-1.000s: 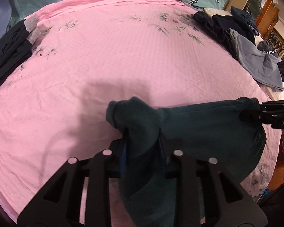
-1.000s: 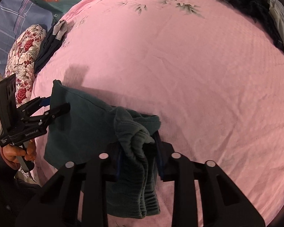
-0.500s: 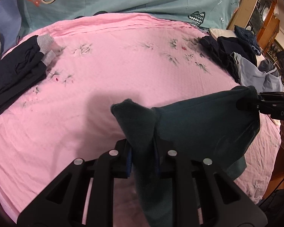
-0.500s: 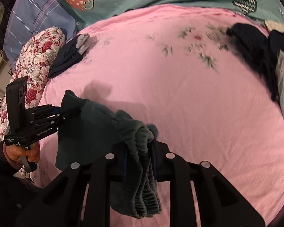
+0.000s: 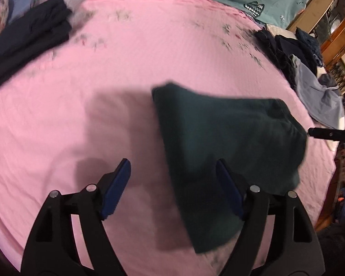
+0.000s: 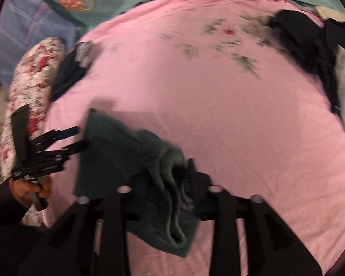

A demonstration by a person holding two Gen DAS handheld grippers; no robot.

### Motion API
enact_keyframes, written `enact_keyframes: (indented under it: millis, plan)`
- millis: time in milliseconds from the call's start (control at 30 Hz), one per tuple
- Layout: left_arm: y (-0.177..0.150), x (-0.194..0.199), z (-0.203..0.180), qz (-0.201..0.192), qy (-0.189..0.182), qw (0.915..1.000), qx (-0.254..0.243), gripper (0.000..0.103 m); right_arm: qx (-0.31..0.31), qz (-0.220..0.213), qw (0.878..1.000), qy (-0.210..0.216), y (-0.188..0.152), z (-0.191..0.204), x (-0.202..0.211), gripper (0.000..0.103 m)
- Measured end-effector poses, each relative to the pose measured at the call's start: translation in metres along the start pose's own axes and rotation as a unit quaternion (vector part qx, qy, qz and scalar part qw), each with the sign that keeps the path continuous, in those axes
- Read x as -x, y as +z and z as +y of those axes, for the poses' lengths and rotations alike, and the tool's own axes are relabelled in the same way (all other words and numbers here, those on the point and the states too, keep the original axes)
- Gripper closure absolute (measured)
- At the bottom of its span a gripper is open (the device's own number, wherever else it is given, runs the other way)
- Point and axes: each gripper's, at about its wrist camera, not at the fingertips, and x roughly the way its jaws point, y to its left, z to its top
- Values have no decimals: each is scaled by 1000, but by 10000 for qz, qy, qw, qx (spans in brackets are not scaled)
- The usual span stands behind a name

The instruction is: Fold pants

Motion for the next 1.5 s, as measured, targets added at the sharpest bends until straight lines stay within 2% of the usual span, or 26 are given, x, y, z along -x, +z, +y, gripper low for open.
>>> enact_keyframes:
  millis: [67, 133, 267, 400, 433, 467, 500, 567, 633, 733, 833, 933, 967, 1000, 1067, 1133, 1200, 1233, 1267, 1333, 1400, 1467, 1500]
  plan:
    - [-18, -4, -2, 277, -114, 9995, -71, 25, -408, 109, 9988, 260, -13, -19, 6, 54]
    - [-30, -4, -10, 302, -74, 9992, -257, 25, -752, 337, 9939, 738, -33, -31, 7, 54]
    - [-35, -4, -20, 352, -286, 9987, -217, 25, -919, 462, 9915, 800, -50, -33, -4, 54]
    - [-38, -6, -28, 285, -153, 9989, -343, 24, -1099, 322, 9883, 1006, -47, -23, -19, 54]
    - [-38, -5, -29, 288, -161, 9989, -344, 24, -1126, 328, 9889, 916, -44, -20, -25, 59]
    - [-39, -4, -29, 289, -207, 9988, -332, 24, -1175, 379, 9892, 784, -41, -17, -30, 78]
    - [-39, -2, -29, 282, -236, 9988, -328, 25, -1228, 442, 9891, 689, -40, -16, -34, 87]
    - [-41, 2, -30, 268, -273, 9986, -354, 25, -1283, 343, 9881, 773, -41, -14, -26, 97]
    - [-43, 4, -30, 280, -318, 9984, -362, 25, -1281, 93, 9873, 931, -49, -7, -1, 98]
    - [-46, 0, -29, 399, -407, 9979, -323, 25, -1617, -98, 9782, 1297, -71, -3, 33, 98]
    - [-45, 0, -31, 406, -513, 9973, -328, 25, -1817, 56, 9771, 1102, -98, -6, 32, 95]
    - [-42, -1, -32, 447, -715, 9962, -239, 25, -2068, 569, 9754, 518, -121, -20, 3, 77]
    - [-41, -6, -34, 528, -683, 9959, -266, 25, -2230, 643, 9715, 476, -127, -26, 0, 70]
    - [-40, -8, -36, 499, -648, 9961, -330, 25, -2399, 634, 9665, 659, -133, -31, 1, 63]
    - [-37, -11, -42, 497, -591, 9960, -441, 26, -2656, 355, 9546, 1300, -144, -37, 9, 58]
    - [-33, -14, -47, 532, -665, 9953, -471, 33, -2691, 238, 9512, 1493, -148, -40, 9, 58]
    - [-31, -16, -51, 517, -566, 9957, -529, 36, -2782, 196, 9460, 1654, -149, -45, 2, 58]
    - [-31, -16, -51, 507, -533, 9959, -520, 44, -2879, 154, 9406, 1795, -150, -48, -2, 58]
    - [-30, -16, -49, 500, -511, 9964, -458, 48, -2909, 93, 9368, 1942, -148, -49, -7, 58]
    - [-27, -16, -41, 482, -592, 9968, -230, 64, -2885, 27, 9349, 2069, -145, -50, -14, 58]
    - [-25, -16, -30, 492, -764, 9958, 104, 72, -2904, 98, 9288, 2302, -141, -46, -28, 58]
    - [-25, -12, -25, 477, -800, 9954, 219, 74, -2955, 56, 9196, 2587, -139, -48, -31, 58]
    - [-25, -10, -26, 447, -764, 9959, 184, 74, -3048, 45, 9114, 2764, -138, -50, -37, 59]
